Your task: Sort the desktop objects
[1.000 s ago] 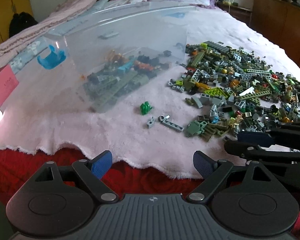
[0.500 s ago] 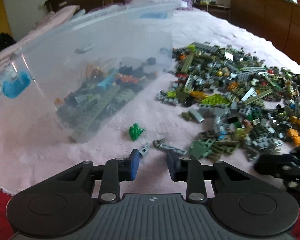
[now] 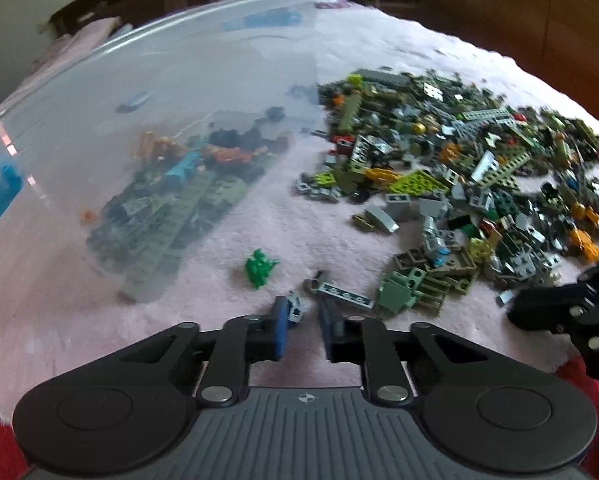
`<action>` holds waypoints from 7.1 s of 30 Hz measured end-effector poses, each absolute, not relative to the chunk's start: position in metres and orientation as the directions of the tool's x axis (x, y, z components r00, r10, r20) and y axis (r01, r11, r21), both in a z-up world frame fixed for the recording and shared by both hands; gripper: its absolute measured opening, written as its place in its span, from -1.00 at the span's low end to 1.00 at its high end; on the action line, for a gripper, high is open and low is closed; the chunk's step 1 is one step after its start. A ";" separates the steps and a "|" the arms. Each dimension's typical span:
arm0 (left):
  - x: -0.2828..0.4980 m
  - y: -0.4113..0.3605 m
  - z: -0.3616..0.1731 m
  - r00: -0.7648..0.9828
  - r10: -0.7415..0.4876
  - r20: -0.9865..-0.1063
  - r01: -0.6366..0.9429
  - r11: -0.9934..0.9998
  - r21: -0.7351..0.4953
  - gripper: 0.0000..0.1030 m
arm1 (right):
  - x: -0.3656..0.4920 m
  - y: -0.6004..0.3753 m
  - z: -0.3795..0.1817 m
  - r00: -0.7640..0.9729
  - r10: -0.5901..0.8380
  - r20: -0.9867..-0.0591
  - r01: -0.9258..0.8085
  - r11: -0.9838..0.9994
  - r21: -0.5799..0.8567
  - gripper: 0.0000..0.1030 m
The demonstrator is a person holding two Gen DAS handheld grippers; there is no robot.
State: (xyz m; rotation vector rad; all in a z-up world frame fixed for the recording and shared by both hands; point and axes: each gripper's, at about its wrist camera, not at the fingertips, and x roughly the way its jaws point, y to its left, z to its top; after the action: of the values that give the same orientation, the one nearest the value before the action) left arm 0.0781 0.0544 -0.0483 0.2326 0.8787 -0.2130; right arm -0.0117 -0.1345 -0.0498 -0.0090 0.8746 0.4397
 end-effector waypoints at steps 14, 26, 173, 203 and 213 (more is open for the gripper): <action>0.072 0.055 -0.050 0.647 -0.087 -0.757 0.234 0.968 0.089 -0.78 | -0.005 -0.141 -0.057 0.549 0.411 -0.728 -0.348 0.904 0.248 -0.86; 0.048 0.052 -0.031 0.646 -0.134 -0.751 0.236 0.971 0.030 -0.80 | -0.012 -0.139 -0.051 0.564 0.374 -0.736 -0.335 0.918 0.210 -0.79; 0.061 0.028 -0.039 0.622 -0.131 -0.772 0.322 0.942 0.100 0.33 | -0.050 -0.167 -0.038 0.533 0.276 -0.800 -0.366 0.927 0.076 -0.87; 0.060 0.070 -0.009 0.728 -0.144 -0.671 0.160 0.986 -0.038 -0.58 | -0.055 -0.169 -0.015 0.583 0.301 -0.755 -0.360 0.928 0.091 -0.93; 0.050 0.053 0.052 0.790 -0.178 -0.587 0.224 0.975 0.006 -0.58 | -0.019 -0.160 0.040 0.639 0.432 -0.636 -0.424 0.888 0.177 -0.94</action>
State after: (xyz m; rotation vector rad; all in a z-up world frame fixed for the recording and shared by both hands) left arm 0.0497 0.0528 0.0520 0.0769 0.6234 -0.2164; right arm -0.0194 -0.1604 0.0397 0.0119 0.7292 0.4883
